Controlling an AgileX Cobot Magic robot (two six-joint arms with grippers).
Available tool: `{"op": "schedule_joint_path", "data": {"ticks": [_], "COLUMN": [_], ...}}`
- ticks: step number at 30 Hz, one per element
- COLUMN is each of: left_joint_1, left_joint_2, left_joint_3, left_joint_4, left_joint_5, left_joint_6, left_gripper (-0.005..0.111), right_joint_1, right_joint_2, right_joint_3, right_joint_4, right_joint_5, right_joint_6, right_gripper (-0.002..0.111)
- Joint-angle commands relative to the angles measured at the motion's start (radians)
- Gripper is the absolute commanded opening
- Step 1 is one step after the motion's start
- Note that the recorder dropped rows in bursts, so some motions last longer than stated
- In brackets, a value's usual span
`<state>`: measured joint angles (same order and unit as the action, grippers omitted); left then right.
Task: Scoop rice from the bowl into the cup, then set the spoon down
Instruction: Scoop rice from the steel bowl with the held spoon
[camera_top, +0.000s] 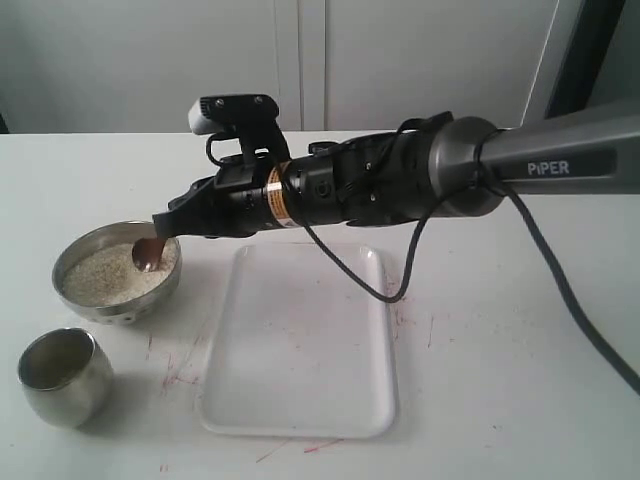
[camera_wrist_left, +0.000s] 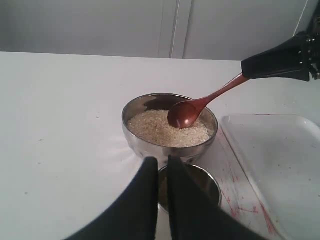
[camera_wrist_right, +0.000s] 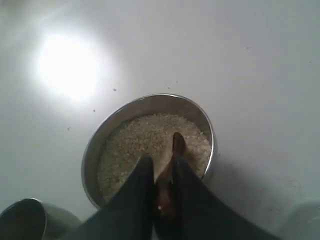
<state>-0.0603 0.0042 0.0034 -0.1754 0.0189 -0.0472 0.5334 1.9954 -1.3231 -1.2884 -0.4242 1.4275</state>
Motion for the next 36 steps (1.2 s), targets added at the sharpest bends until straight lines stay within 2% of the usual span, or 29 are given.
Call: {"op": "schedule_joint_path", "data": {"ticks": [1,13,25,36], "left_joint_1": [0.001,0.001,0.001,0.001], "left_joint_2": [-0.004,-0.004,-0.004,-0.004], "left_joint_3": [-0.003,-0.003,-0.003,-0.003], "left_joint_4": [-0.009,-0.009,-0.009,-0.009], "left_joint_5": [0.005,0.005,0.005,0.005], "left_joint_6": [-0.002,-0.002,-0.002,-0.002], "left_gripper": [0.014,0.014,0.014,0.014], "right_joint_1": [0.006,0.006,0.006,0.001], "right_joint_2": [-0.004,0.038,0.080,0.078], "right_joint_3": [-0.006,-0.006,-0.006,-0.006], "right_joint_4": [-0.008,-0.003,-0.001,0.018], "right_joint_5": [0.008,0.024,0.019,0.016], "right_joint_6": [0.055,0.231,0.547,0.575], "right_gripper": [0.000,0.000,0.000,0.000]}}
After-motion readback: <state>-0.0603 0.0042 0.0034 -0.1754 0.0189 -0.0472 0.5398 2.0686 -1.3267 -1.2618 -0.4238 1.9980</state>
